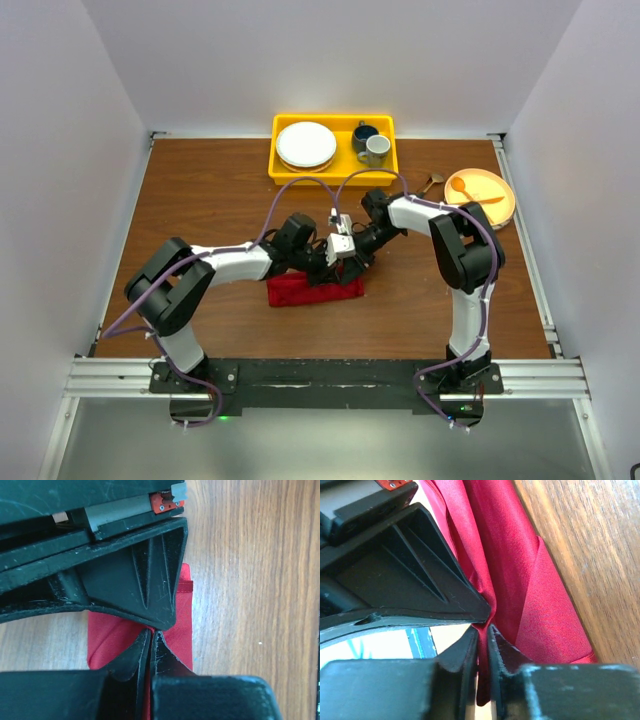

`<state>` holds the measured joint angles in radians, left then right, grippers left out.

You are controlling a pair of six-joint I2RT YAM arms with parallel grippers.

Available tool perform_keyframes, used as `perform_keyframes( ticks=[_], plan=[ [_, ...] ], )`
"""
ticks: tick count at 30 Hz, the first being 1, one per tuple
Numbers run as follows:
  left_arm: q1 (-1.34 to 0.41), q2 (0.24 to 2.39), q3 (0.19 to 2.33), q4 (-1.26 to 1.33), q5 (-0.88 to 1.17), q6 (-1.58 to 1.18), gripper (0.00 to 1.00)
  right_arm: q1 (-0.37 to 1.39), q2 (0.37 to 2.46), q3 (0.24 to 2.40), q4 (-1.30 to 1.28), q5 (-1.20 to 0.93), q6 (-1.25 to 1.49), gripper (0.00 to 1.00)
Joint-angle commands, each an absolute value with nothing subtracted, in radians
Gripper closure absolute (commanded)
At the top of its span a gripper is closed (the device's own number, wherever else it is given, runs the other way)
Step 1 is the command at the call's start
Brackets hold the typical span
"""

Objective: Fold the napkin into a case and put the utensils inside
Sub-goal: Pick up the top corner of the smaller rectangle folded napkin from the center of the board, then stuff the top corner of the smaller-rectangle-folded napkin into the folded napkin.

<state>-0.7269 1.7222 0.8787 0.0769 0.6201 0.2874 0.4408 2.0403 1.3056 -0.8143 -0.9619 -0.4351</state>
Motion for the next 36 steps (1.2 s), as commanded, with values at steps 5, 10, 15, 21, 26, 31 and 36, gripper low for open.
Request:
perform_keyframes(
  ticks=[5,10,15,21,26,31,36],
  plan=[
    [-0.698,1.727,0.861,0.094,0.661,0.187,1.0,0.407,1.96,1.356,-0.831,-1.023,-0.388,0.61],
    [-0.689,1.718,0.854,0.095,0.672,0.176,1.0,0.387,1.918,1.368,-0.769,-1.005,-0.296,0.65],
    [-0.69,1.709,0.836,0.113,0.669,0.17,1.0,0.387,1.856,1.316,-0.6,-0.896,-0.115,0.82],
    [-0.692,1.698,0.827,0.12,0.658,0.129,1.0,0.42,1.852,1.318,-0.62,-0.785,-0.089,0.91],
    [-0.69,1.672,0.789,0.155,0.643,0.074,1.0,0.422,1.835,1.278,-0.598,-0.79,-0.055,0.79],
    [-0.695,1.64,0.752,0.184,0.621,0.054,1.0,0.471,1.844,1.286,-0.611,-0.715,-0.058,0.98],
    [-0.701,1.634,0.726,0.215,0.597,0.046,1.0,0.523,1.815,1.246,-0.606,-0.628,-0.054,1.0]
  ],
)
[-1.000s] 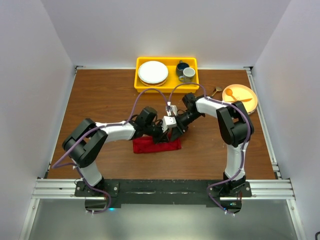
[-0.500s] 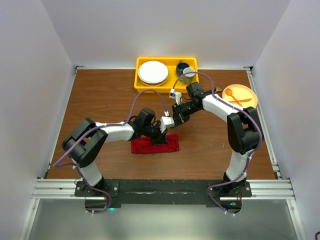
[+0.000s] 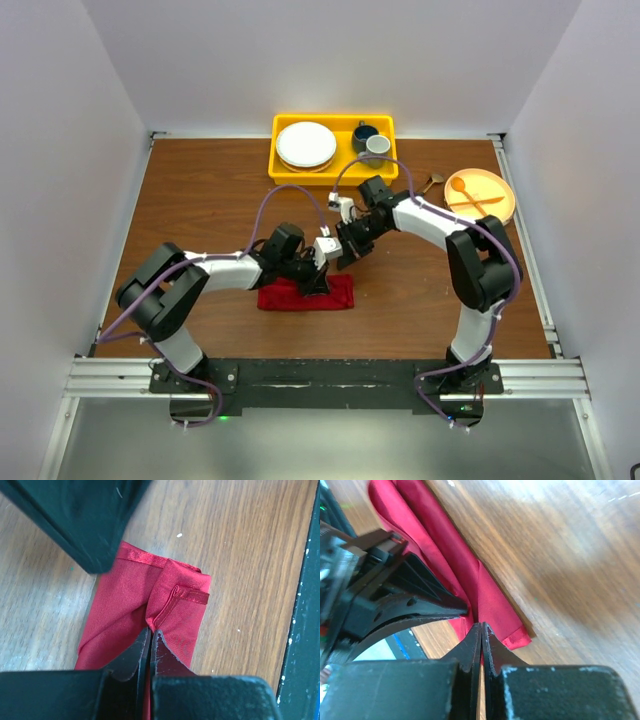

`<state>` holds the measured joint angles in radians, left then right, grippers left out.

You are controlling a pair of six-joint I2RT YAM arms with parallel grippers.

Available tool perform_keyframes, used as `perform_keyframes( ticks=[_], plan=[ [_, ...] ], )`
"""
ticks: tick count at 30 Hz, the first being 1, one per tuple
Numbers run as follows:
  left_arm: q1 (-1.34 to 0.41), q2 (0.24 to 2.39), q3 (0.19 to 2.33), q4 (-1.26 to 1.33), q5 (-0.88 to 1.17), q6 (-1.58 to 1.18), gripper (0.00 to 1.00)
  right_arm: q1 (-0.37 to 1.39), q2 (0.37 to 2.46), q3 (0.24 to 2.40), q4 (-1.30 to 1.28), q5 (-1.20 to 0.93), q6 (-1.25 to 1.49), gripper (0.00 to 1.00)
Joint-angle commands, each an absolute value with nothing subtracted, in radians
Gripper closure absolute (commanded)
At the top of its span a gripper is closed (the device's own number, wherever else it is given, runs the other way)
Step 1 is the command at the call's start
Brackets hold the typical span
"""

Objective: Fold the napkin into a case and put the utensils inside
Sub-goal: Stuff the top corner of the smaller-rectangle-folded napkin into the folded napkin.

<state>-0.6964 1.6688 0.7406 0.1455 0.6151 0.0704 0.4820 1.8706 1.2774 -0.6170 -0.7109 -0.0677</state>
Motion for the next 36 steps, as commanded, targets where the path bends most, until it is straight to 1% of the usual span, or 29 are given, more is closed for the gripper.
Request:
perform_keyframes(
  ticks=[1,3,6,11,14,17,23,29,36],
  plan=[
    [-0.701,1.631,0.713,0.221,0.594,0.043,1.0,0.537,1.806,1.223,-0.58,-0.605,-0.046,1.0],
    [-0.701,1.618,0.698,0.245,0.594,0.034,1.0,0.551,1.79,1.21,-0.563,-0.552,-0.038,1.0],
    [-0.701,1.606,0.664,0.288,0.594,0.009,1.0,0.56,1.802,1.206,-0.564,-0.529,-0.02,0.98],
    [-0.701,1.612,0.638,0.324,0.581,0.008,1.0,0.568,1.799,1.167,-0.531,-0.56,-0.008,0.92],
    [-0.701,1.614,0.637,0.328,0.583,0.026,1.0,0.572,1.839,1.169,-0.52,-0.558,-0.008,0.91],
    [-0.698,1.608,0.646,0.292,0.568,0.078,1.0,0.572,1.891,1.192,-0.532,-0.552,0.037,0.91],
    [-0.689,1.52,0.65,0.235,0.548,0.104,1.0,0.574,1.925,1.2,-0.557,-0.512,0.038,0.91],
    [-0.69,1.503,0.669,0.123,0.561,0.048,1.0,0.572,1.927,1.198,-0.551,-0.483,0.041,0.91],
    [-0.677,1.554,0.664,0.063,0.612,-0.073,1.0,0.572,1.921,1.19,-0.54,-0.465,0.051,0.91]
  ],
)
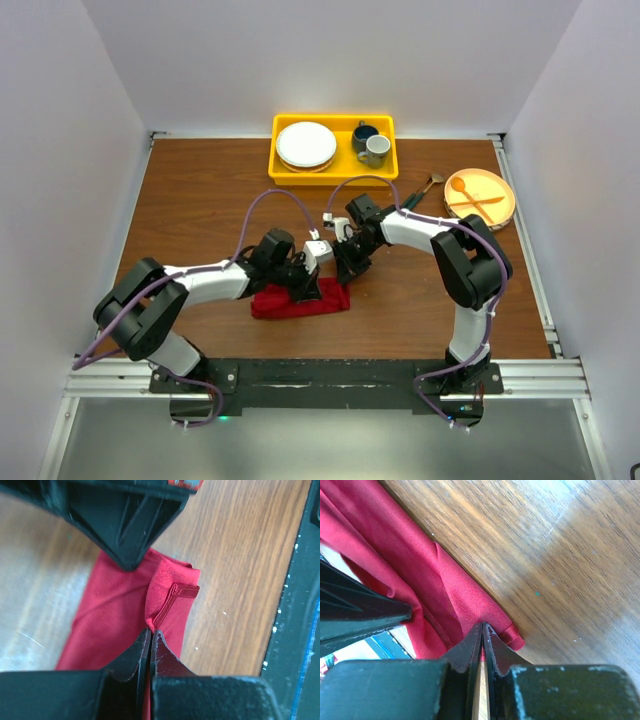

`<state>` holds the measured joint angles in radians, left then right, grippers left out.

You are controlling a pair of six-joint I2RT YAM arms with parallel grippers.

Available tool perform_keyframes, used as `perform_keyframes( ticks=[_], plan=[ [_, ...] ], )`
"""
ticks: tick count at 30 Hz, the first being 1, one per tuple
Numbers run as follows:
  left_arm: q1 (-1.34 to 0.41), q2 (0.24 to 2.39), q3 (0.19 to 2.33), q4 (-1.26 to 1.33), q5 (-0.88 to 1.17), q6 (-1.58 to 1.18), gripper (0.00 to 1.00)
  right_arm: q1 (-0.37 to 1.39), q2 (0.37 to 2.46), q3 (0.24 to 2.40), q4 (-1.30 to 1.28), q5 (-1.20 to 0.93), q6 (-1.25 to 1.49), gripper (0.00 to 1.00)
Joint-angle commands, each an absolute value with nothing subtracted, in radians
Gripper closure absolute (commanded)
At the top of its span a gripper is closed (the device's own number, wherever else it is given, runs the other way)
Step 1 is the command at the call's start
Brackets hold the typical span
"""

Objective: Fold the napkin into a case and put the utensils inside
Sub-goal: Stuff the top corner of the smaller-rectangle-folded napkin into the folded napkin.

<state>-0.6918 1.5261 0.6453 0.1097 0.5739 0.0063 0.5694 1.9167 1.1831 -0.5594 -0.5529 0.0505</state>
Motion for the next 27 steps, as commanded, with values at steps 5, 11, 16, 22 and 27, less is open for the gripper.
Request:
perform_keyframes(
  ticks=[5,11,16,22,27],
  plan=[
    [-0.62,1.609,0.655,0.052,0.637,-0.152,1.0,0.572,1.925,1.19,-0.537,-0.451,0.058,0.91],
    [-0.584,1.673,0.675,0.028,0.672,-0.17,1.0,0.572,1.882,1.183,-0.499,-0.5,0.069,0.9],
    [-0.586,1.677,0.673,0.035,0.675,-0.175,1.0,0.574,1.761,1.149,-0.414,-0.548,0.052,0.88],
    [-0.584,1.693,0.68,0.038,0.675,-0.176,1.0,0.606,1.764,1.149,-0.439,-0.5,0.006,0.91],
    [-0.586,1.689,0.678,0.04,0.673,-0.179,1.0,0.629,1.775,1.149,-0.448,-0.442,-0.041,0.87]
  ],
)
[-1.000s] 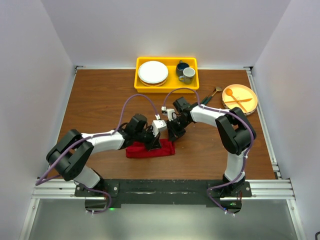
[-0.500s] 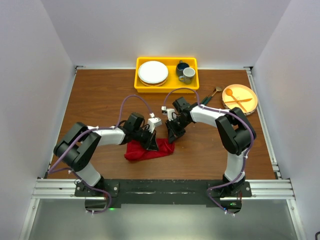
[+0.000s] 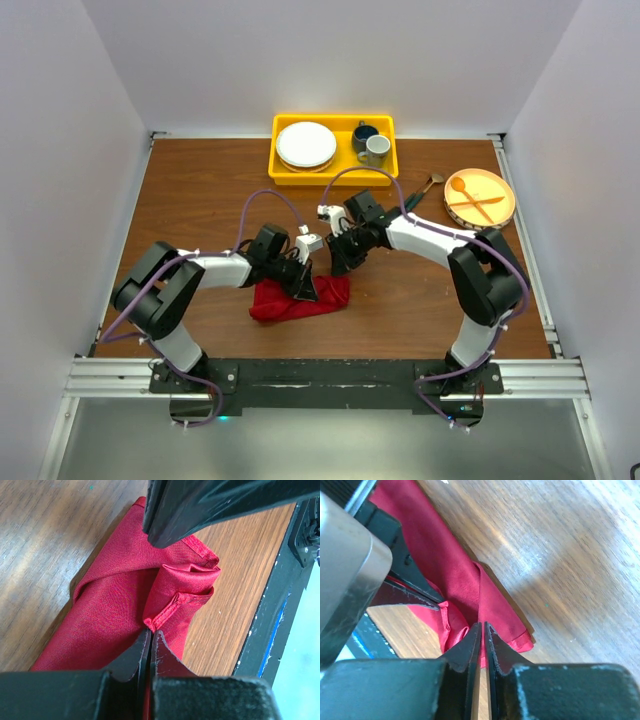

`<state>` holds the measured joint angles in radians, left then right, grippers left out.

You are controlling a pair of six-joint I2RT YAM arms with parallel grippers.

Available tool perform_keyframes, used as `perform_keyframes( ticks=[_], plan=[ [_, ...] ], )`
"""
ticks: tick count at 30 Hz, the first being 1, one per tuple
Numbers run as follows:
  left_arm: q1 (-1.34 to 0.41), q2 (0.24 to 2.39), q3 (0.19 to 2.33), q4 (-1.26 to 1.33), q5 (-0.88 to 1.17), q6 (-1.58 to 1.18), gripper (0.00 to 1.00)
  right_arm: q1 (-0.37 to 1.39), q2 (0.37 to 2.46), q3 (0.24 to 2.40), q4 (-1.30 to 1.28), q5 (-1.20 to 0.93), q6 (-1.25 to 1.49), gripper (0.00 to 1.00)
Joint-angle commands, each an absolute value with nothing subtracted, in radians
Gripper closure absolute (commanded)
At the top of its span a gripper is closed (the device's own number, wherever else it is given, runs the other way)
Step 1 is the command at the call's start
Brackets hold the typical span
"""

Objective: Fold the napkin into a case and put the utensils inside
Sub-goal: Stuff the top corner of the smaller-rectangle-folded napkin into the folded napkin.

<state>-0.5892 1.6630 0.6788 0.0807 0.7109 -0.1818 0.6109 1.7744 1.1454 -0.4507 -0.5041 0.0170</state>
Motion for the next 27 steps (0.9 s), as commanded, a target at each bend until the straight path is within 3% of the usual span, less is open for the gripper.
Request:
perform_keyframes(
  ticks=[1,12,27],
  plan=[
    [-0.584,1.689,0.678,0.04,0.673,-0.179,1.0,0.644,1.775,1.149,-0.451,-0.433,-0.051,0.86],
    [-0.583,1.7,0.684,0.035,0.664,-0.184,1.0,0.71,1.782,1.117,-0.454,-0.359,-0.074,0.7],
    [-0.551,1.723,0.68,0.038,0.666,-0.199,1.0,0.713,1.741,1.012,-0.374,-0.368,-0.069,0.71]
  ],
)
